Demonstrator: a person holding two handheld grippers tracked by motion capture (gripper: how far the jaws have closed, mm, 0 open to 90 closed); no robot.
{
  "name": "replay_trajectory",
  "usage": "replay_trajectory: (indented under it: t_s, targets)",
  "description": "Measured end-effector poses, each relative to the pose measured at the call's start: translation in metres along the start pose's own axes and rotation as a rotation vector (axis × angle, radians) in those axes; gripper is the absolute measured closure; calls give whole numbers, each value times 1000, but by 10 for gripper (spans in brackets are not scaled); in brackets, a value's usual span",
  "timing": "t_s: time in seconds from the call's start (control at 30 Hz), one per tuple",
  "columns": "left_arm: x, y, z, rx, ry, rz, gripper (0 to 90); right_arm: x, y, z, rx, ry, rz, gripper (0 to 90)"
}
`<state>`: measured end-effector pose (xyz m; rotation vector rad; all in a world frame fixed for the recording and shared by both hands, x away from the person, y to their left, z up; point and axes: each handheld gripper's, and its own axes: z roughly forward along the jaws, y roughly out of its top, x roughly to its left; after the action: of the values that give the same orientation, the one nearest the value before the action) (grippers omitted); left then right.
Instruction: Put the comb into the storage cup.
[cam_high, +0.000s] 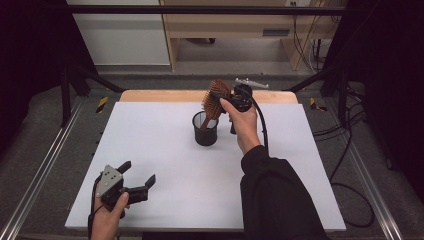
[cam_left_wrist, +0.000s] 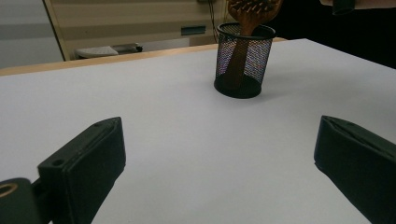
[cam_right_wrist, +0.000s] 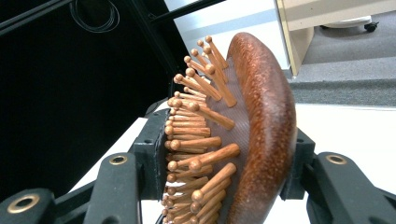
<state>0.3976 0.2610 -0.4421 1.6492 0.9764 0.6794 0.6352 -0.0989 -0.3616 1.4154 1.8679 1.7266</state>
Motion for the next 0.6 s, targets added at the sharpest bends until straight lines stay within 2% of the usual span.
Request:
replay_trajectory:
  t_s: [0.6]
  targets:
    - [0,0,0,0,-1,0,22,-13,-4,-4,1,-3,37,451]
